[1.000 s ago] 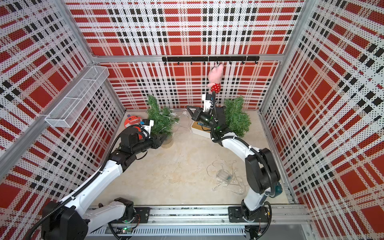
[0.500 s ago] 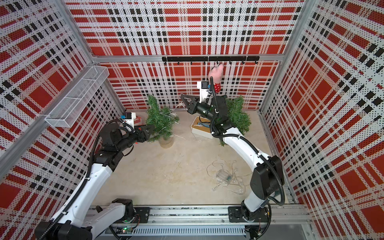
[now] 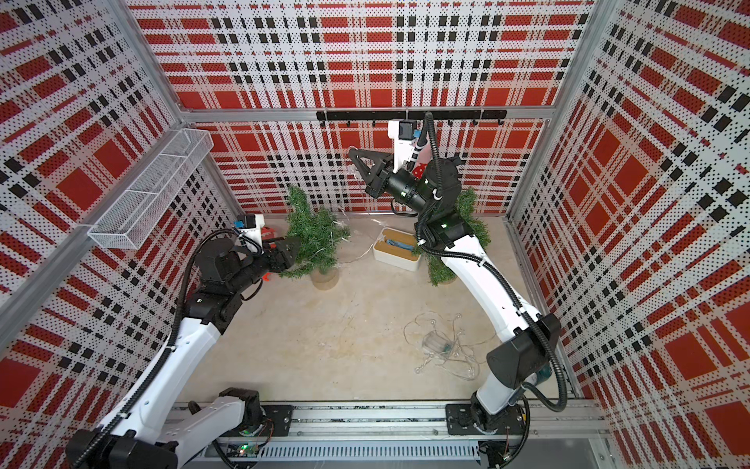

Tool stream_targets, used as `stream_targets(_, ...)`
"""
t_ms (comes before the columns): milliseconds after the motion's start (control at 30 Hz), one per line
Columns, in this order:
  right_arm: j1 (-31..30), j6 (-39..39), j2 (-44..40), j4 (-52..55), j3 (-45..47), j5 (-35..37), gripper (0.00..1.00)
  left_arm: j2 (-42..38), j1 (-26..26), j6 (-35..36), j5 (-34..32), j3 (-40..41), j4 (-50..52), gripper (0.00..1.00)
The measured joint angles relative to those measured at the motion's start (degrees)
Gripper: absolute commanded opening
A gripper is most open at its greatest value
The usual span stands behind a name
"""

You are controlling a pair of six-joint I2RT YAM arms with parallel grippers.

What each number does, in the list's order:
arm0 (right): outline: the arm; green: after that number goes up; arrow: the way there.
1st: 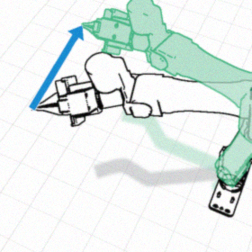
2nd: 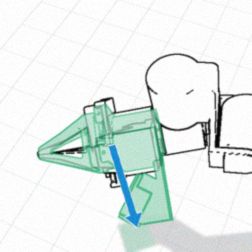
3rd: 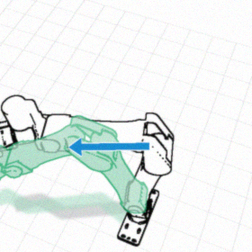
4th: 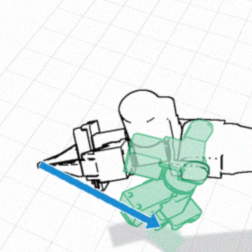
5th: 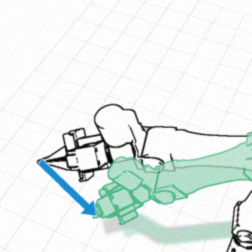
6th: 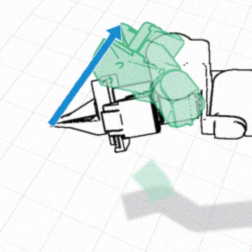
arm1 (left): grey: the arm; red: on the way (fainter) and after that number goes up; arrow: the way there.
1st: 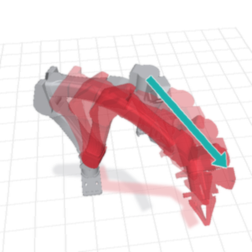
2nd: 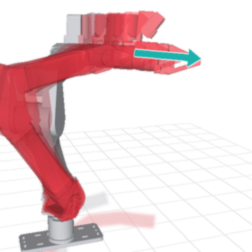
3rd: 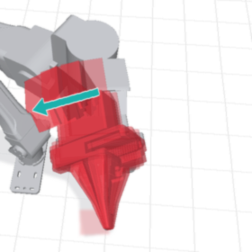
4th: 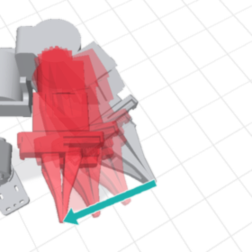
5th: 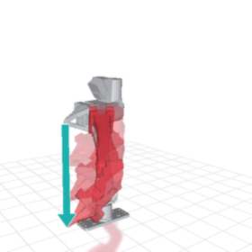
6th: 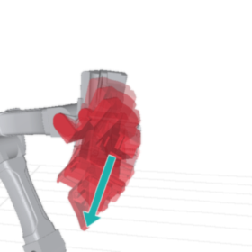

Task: Wrap string light around the christmas tree
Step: Wrap the light string around the Christmas tree.

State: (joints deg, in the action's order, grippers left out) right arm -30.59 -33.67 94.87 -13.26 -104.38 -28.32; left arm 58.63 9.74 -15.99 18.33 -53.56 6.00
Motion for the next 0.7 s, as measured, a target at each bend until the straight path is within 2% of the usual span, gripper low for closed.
stream_targets(300,0.6,5.6,-0.5,6.0,-1.0,2.2,0.0,4.1,10.7,-0.3,-2.8,0.0,-6.2,0.7)
stream_targets(533,5.3,8.5,-11.1,7.1,4.5,10.8,0.0,8.0,13.1,-0.5,-4.1,-0.1,-10.5,0.7)
stream_targets(700,5.5,8.9,-16.1,5.3,8.9,13.7,0.0,8.6,13.8,-0.5,-5.1,-0.2,-11.3,0.7)
